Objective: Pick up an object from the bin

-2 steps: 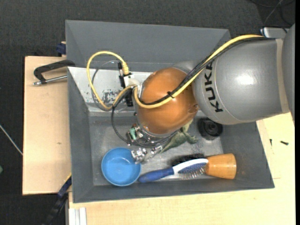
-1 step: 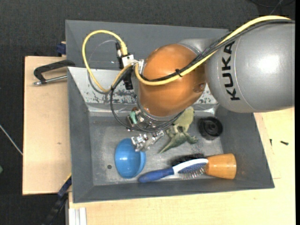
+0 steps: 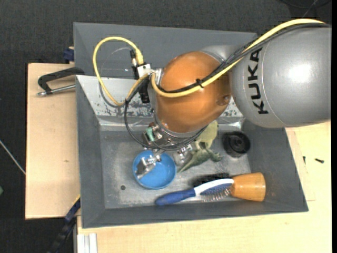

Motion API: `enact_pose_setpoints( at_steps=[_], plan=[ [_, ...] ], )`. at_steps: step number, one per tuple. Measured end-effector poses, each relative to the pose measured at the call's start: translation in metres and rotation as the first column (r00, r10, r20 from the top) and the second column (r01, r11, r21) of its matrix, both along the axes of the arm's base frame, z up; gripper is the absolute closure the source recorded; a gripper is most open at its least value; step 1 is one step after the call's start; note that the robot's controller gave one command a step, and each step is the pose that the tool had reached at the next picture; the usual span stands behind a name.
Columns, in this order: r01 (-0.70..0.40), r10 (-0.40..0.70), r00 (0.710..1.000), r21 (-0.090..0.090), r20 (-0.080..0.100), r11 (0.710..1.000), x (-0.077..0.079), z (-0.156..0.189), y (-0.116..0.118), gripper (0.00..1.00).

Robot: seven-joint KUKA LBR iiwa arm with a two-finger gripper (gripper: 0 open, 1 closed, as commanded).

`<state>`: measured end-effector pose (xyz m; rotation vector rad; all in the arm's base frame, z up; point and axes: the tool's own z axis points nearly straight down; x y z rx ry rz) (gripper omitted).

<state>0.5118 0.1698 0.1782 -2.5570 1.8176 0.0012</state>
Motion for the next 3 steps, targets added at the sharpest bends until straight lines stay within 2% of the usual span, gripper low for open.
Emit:
enact_pose_setpoints(
  at_steps=[1, 2, 3],
  plan=[
    [-0.017, 0.017, 1.0, 0.001, -0.001, 1.0, 0.01, -0.108, -0.041, 0.0],
    [-0.016, 0.016, 1.0, -0.003, 0.012, 1.0, 0.015, -0.102, -0.042, 1.0],
    [-0.042, 0.042, 0.999, 0.001, 0.01, 0.999, 0.016, 0.032, -0.04, 1.0]
  ],
)
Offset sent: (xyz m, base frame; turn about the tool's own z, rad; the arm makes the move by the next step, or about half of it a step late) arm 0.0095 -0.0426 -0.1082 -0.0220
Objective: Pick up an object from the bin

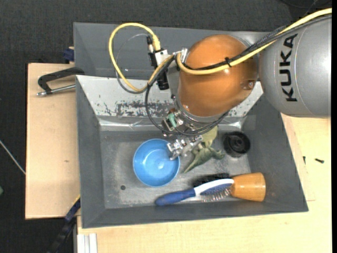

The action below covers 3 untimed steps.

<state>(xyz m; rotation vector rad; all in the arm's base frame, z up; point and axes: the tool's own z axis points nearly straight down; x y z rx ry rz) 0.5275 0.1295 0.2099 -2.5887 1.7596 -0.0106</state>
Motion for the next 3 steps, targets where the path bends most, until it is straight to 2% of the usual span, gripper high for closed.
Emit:
enact_pose_setpoints(
  at_steps=[1, 2, 3],
  plan=[
    [0.0, 0.0, 1.0, -0.002, -0.01, 1.0, -0.002, -0.005, 0.0, 0.0],
    [-0.153, 0.153, 0.988, -0.004, -0.008, 0.988, -0.01, -0.136, -0.018, 0.0],
    [-0.148, 0.148, 0.989, -0.007, 0.006, 0.989, -0.005, -0.133, -0.02, 1.0]
  ],
)
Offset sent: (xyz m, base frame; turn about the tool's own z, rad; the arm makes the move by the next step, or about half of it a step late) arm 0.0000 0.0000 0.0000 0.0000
